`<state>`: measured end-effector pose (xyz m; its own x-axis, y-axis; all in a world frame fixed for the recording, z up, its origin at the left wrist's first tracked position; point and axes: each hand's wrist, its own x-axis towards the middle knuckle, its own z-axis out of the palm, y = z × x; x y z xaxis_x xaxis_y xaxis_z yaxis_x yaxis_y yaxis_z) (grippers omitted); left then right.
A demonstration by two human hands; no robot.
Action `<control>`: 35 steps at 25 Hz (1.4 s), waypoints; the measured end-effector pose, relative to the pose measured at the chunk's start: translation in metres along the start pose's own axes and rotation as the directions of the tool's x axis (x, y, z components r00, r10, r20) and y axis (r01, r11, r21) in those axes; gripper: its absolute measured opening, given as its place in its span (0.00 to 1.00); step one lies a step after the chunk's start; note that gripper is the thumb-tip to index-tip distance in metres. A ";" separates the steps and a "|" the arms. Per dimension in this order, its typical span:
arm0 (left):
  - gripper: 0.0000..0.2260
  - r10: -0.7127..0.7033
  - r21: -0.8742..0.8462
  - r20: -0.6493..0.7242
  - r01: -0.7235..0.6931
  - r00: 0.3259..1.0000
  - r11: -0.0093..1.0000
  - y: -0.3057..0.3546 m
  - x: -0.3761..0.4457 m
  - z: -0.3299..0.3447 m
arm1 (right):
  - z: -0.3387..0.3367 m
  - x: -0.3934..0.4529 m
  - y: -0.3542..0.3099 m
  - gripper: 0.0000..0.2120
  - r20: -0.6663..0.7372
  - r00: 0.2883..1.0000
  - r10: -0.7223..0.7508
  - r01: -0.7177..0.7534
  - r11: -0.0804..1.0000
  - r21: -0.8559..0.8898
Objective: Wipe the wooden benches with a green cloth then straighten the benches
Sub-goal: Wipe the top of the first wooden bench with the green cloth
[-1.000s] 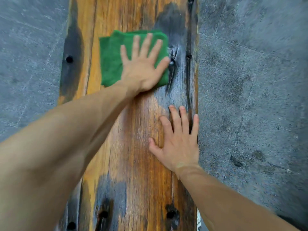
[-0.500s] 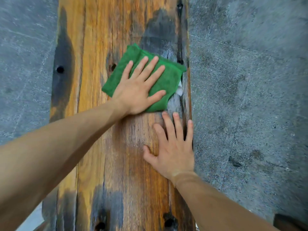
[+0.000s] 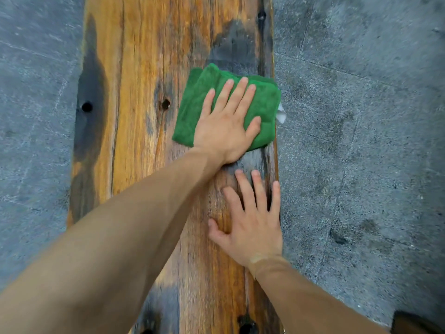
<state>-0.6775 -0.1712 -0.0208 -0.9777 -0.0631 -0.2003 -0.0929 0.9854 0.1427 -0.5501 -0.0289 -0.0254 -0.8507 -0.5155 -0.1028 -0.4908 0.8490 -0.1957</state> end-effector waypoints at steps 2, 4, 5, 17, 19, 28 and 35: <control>0.32 -0.017 -0.017 -0.028 0.017 0.999 1.000 0.003 -0.003 0.005 | 0.000 0.000 0.002 0.33 0.002 1.000 0.005 -0.005 1.000 0.005; 0.32 0.016 -0.028 -0.036 -0.017 0.999 0.999 0.003 -0.033 0.011 | -0.001 0.001 0.002 0.33 -0.005 1.000 0.010 -0.009 1.000 0.008; 0.32 0.017 -0.031 -0.030 -0.018 0.999 0.999 0.004 -0.046 0.012 | -0.001 0.000 0.002 0.32 -0.013 1.000 0.011 -0.010 1.000 0.003; 0.23 -0.062 -0.013 -0.039 0.062 0.997 0.998 0.022 -0.008 -0.020 | 0.001 -0.001 0.003 0.33 -0.002 1.000 0.015 -0.015 1.000 0.020; 0.20 -0.084 -0.114 -0.028 0.080 0.996 0.990 0.014 -0.005 -0.026 | 0.001 -0.001 0.002 0.32 -0.009 1.000 0.011 -0.011 1.000 0.018; 0.25 0.363 0.046 0.126 -0.371 0.923 0.927 -0.011 0.000 -0.005 | 0.003 -0.006 0.004 0.27 -0.128 0.990 -0.052 0.061 0.995 0.073; 0.25 0.185 0.164 0.022 -0.187 0.982 0.969 0.015 -0.023 0.016 | 0.007 -0.008 0.011 0.29 -0.344 0.924 0.167 -0.033 0.932 0.362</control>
<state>-0.6531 -0.1522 -0.0299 -0.9735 0.1242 -0.1919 0.1234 0.9922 0.0165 -0.5474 -0.0161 -0.0332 -0.9326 -0.2950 0.2077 -0.3608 0.7659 -0.5322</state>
